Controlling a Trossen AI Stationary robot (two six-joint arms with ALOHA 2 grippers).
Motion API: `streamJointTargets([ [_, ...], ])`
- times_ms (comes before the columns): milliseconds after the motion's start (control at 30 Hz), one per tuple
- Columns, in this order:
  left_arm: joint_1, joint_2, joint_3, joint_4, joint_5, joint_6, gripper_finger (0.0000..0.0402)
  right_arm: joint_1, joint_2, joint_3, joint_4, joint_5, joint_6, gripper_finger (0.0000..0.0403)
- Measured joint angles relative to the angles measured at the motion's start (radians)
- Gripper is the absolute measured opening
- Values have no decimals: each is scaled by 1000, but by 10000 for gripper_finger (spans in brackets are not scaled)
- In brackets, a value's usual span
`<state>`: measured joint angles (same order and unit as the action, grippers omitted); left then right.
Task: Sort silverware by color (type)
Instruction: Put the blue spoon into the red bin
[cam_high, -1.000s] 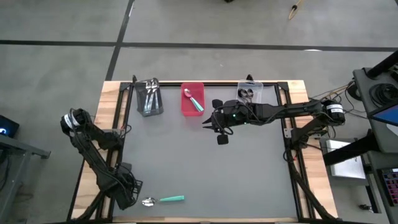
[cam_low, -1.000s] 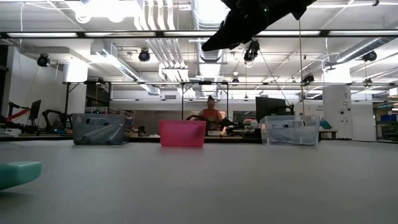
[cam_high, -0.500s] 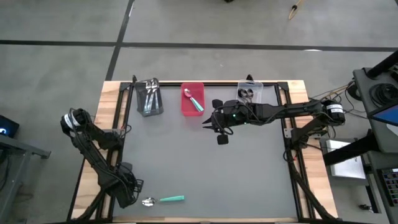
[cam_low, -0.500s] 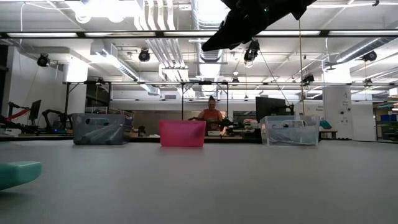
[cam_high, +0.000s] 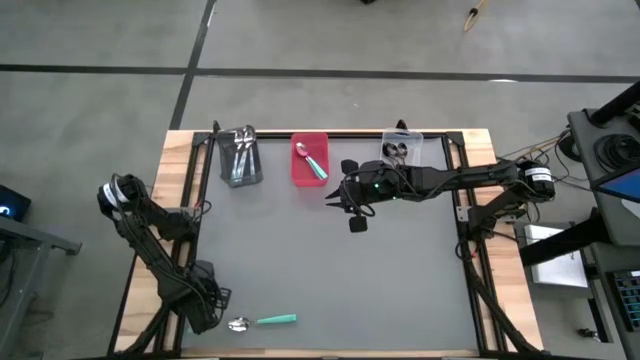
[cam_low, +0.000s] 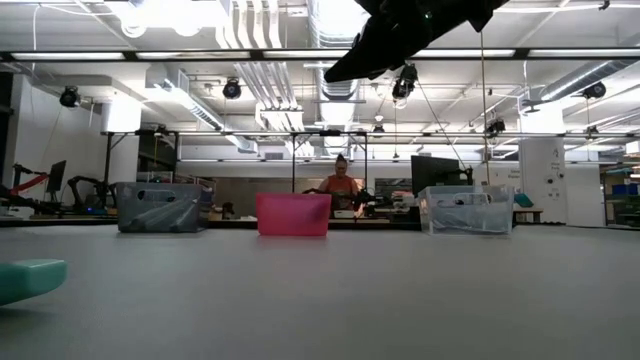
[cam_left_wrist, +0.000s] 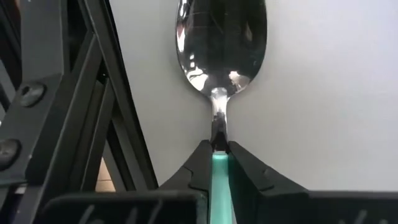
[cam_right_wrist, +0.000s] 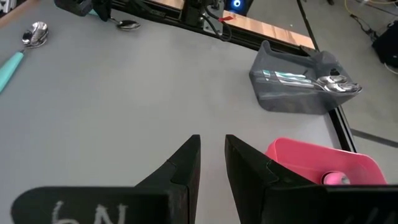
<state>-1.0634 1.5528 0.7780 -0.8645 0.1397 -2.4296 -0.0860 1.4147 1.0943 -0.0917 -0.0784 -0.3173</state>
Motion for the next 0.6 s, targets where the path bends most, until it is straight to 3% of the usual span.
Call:
streamJointTargets([
  [200,9,0,24,-11,-27,13,15,0,0,0,-1,0,21,66],
  [400,60,0,93,-43,-272,129,13,0,0,0,-9,0,88,66],
  [533,130,0,133,-74,-455,310,12,0,0,0,-27,0,138,66],
  [600,183,0,149,-75,-499,423,12,0,0,-1,-43,0,162,66],
])
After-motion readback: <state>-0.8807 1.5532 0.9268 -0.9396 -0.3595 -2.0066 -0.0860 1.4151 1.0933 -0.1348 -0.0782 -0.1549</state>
